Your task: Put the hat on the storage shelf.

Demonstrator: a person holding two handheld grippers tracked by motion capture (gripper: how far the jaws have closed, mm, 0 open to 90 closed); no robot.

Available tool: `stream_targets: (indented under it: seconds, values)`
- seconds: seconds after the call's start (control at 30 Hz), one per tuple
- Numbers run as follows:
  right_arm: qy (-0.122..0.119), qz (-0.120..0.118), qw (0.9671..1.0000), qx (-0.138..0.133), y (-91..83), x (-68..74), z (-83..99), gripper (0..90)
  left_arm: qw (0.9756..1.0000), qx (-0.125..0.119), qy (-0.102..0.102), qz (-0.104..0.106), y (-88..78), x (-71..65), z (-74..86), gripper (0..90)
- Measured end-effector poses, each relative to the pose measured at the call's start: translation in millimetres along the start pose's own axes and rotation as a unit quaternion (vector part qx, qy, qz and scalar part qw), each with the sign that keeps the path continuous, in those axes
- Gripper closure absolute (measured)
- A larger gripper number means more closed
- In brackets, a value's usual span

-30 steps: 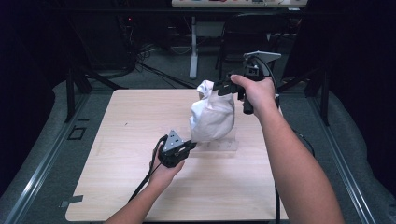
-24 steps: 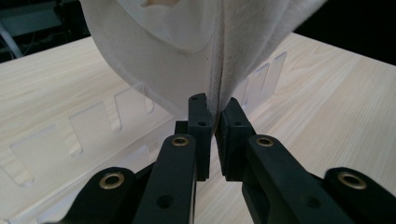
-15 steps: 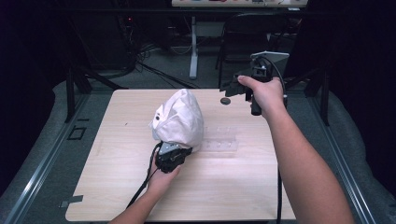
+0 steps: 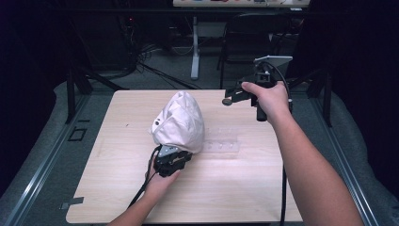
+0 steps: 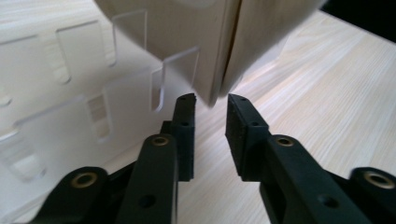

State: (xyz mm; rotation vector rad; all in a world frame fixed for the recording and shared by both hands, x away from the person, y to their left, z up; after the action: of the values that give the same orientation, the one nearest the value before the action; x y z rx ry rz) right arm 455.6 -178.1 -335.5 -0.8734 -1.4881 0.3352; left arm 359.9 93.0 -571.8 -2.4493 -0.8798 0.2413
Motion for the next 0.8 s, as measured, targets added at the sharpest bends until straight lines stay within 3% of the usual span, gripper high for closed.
stream_targets:
  seconds: [0.03,0.07,0.1,0.13,0.17,0.2,0.27,0.43,0.57,0.8]
  values:
    - [0.002,0.0,1.0,-0.001,-0.5,-0.7,0.6,62.8,0.9995,0.002,0.03,-0.005,-1.3,4.9,0.7,67.8]
    - [0.0,0.002,1.0,-0.003,-0.7,-1.4,1.0,62.6,0.9995,0.005,0.03,-0.002,-2.9,5.4,2.6,66.7]
    - [-0.003,0.006,1.0,-0.003,-1.4,-1.8,1.7,62.2,0.9999,0.014,-0.004,0.001,-4.6,1.1,5.0,65.3]
    - [-0.005,0.008,0.9999,-0.01,-2.8,-1.3,2.8,61.7,0.9993,0.038,-0.003,0.001,-6.9,1.9,10.9,60.6]
    - [-0.005,0.008,0.9999,-0.01,-2.8,-1.3,2.8,61.7,0.9993,0.038,-0.003,0.001,-6.9,1.9,10.9,59.6]
    - [-0.006,0.008,0.9999,-0.012,-3.4,-1.3,3.1,61.5,0.9988,0.045,0.022,0.001,-8.6,4.8,14.2,59.6]
    - [-0.013,0.014,0.9997,-0.017,-6.2,-0.9,5.2,60.4,0.998,0.063,0.006,-0.006,-13.4,1.7,21.8,54.6]
    - [-0.024,0.024,0.9992,-0.022,-7.5,-0.7,8.2,59.1,0.9966,0.083,0.004,0.0,-21.7,-0.8,29.8,49.9]
    - [-0.043,0.039,0.998,-0.023,-7.8,-1.8,11.3,58.3,0.9964,0.084,-0.005,0.0,-31.7,-0.8,35.6,47.5]
    - [-0.058,0.048,0.9968,-0.026,-6.6,-9.7,19.1,57.2,0.9963,0.08,-0.021,-0.021,-56.5,16.6,48.9,47.3]
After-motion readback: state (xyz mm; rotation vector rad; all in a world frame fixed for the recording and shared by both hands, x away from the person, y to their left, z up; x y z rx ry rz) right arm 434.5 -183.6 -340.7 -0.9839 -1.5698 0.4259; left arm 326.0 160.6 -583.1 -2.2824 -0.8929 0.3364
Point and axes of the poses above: each handheld gripper's, and its own axes: y roughly forward along the jaws, z roughly out of its underside, x roughly to its left, the point moved 3 cm from there along y, roughly forward along the jaws, and after that the axes turned 11 degrees about y, right-handed, at the moved point
